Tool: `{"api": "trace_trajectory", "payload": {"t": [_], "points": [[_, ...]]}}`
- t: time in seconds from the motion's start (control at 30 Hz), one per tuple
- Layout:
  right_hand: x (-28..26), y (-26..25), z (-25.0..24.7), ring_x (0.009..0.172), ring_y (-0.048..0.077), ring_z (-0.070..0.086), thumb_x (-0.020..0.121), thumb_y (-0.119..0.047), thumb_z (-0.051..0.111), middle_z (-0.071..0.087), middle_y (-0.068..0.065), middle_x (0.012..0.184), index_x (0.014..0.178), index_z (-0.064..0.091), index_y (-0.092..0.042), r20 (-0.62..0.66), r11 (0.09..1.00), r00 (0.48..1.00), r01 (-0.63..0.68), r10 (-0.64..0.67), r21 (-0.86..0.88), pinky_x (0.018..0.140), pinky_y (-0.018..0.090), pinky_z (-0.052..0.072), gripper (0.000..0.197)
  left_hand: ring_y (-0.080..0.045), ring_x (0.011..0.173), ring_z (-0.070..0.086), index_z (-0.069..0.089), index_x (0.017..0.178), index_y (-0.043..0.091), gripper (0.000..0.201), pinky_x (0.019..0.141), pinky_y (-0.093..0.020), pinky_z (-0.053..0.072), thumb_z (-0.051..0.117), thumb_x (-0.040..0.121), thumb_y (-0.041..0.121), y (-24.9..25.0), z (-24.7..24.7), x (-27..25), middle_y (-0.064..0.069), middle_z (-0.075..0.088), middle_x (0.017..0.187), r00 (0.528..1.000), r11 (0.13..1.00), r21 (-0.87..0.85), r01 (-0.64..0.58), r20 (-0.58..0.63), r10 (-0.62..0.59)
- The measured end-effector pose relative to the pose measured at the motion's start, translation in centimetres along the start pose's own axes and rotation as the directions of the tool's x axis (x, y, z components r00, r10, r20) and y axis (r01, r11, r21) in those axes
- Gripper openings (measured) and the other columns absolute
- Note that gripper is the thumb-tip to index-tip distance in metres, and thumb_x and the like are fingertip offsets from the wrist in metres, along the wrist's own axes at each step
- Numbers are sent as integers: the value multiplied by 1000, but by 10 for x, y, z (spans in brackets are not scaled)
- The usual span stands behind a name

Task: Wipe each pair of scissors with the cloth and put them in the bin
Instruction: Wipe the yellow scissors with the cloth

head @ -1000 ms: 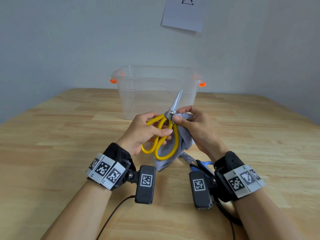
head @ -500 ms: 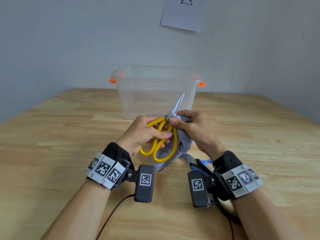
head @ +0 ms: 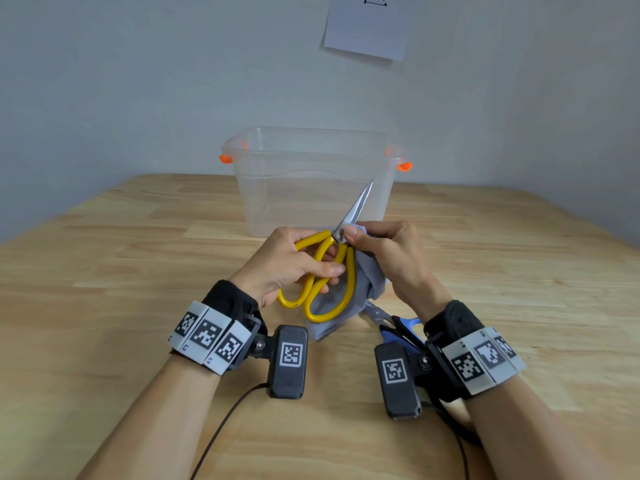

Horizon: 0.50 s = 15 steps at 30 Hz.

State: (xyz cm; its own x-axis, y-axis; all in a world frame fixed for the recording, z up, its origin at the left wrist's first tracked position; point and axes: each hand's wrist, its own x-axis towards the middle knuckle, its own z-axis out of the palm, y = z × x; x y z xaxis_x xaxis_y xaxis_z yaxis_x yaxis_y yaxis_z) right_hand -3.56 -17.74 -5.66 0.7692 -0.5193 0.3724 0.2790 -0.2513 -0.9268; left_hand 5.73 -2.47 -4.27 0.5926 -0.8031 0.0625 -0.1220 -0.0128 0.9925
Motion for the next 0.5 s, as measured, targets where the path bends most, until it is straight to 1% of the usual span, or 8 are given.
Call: {"api": "trace_trajectory", "payload": {"t": [0.03,0.07,0.17,0.23,0.3,0.37,0.43,0.5], "points": [[0,-1,-1,74,24,64,90,-14,71,69,31,83,83,74,9,-4,1000,1000,-18,18,13,70,37,52,24,-24,64,70,68,94,-5,22,59,-35,62,78,75,-9,0,0,0,-10,68,74,1000,1000,3,1,2,-1],[1,-1,-2,74,22,66,90,-12,71,71,27,82,83,74,9,-13,999,999,-37,37,28,69,35,53,22,-24,64,70,68,94,-5,22,59,-36,62,78,75,-9,0,0,0,-10,68,74,1000,1000,6,2,5,-2],[1,-3,-2,69,18,67,88,-7,71,72,14,72,80,74,8,-31,996,997,-74,76,56,64,28,55,18,-23,63,70,68,92,-4,20,59,-35,62,78,75,-10,0,0,0,-10,68,71,1000,1000,20,3,6,-3],[1,-4,-1,65,16,67,88,-7,71,72,10,69,78,74,6,-41,994,995,-87,90,71,61,25,55,17,-23,62,70,69,88,-1,18,59,-35,62,78,75,-10,-1,1,0,-10,68,70,1000,999,31,8,7,-8],[0,-5,0,61,13,67,88,-6,70,71,5,65,77,75,1,-50,993,994,-92,96,80,57,22,53,15,-22,61,70,70,83,4,17,58,-34,62,78,75,-9,-2,1,-1,-10,68,70,1000,999,42,16,6,-17],[0,-6,0,60,12,67,88,-6,70,72,4,65,77,75,-1,-55,994,995,-85,89,72,56,21,53,13,-21,61,70,70,82,5,18,58,-34,62,78,75,-9,-3,2,-1,-10,69,70,1000,999,43,20,6,-20],[0,-6,0,62,13,69,87,-7,71,73,4,66,75,76,-4,-68,996,995,-72,75,52,58,23,55,13,-22,62,70,70,83,5,18,58,-34,62,78,75,-9,-3,2,0,-10,69,70,1000,999,43,16,5,-17],[0,-5,1,64,14,70,87,-9,72,74,4,68,71,77,-10,-91,998,994,-52,55,30,62,26,57,16,-22,62,70,70,84,4,18,58,-33,61,78,75,-9,-2,2,0,-9,69,70,1000,999,44,14,6,-14]]}}
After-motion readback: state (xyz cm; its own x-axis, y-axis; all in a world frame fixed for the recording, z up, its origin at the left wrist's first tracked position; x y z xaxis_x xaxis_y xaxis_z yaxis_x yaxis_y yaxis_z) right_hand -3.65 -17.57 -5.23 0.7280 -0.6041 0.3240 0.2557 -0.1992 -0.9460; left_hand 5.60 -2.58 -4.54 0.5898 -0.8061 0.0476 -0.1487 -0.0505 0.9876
